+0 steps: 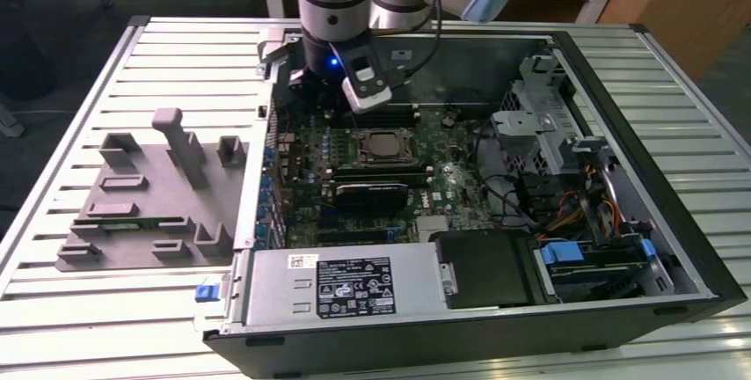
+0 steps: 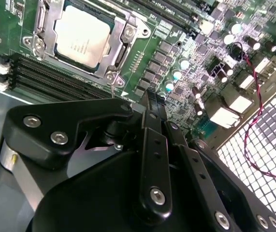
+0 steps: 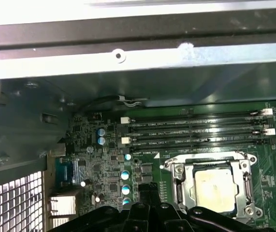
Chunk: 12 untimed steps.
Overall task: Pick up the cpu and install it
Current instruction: 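Install the first cpu locking lever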
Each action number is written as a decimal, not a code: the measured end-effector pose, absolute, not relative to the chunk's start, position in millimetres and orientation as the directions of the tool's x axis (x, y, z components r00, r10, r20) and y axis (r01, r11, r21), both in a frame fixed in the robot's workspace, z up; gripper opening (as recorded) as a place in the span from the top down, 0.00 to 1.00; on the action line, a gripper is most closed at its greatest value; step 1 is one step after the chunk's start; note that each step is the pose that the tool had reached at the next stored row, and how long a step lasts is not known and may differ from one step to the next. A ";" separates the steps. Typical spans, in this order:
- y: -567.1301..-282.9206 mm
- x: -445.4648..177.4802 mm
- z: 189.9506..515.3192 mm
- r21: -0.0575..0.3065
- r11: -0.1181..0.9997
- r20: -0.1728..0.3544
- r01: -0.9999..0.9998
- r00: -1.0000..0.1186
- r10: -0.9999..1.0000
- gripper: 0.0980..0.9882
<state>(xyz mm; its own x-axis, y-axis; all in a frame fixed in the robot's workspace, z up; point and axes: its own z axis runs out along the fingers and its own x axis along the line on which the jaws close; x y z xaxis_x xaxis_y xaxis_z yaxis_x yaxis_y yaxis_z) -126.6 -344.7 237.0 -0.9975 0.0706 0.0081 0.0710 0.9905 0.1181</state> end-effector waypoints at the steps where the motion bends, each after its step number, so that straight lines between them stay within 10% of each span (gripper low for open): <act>1: -344.8 -127.0 237.0 0.122 0.990 0.008 0.071 -0.997 0.070 0.99; 12: -345.6 -128.3 237.0 0.203 0.977 0.014 0.071 -0.997 0.070 0.99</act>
<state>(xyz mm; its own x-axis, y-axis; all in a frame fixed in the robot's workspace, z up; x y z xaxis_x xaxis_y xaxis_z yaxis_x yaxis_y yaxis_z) -128.3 -345.6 237.0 -0.9975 0.0696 0.0143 0.0711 0.9766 0.2029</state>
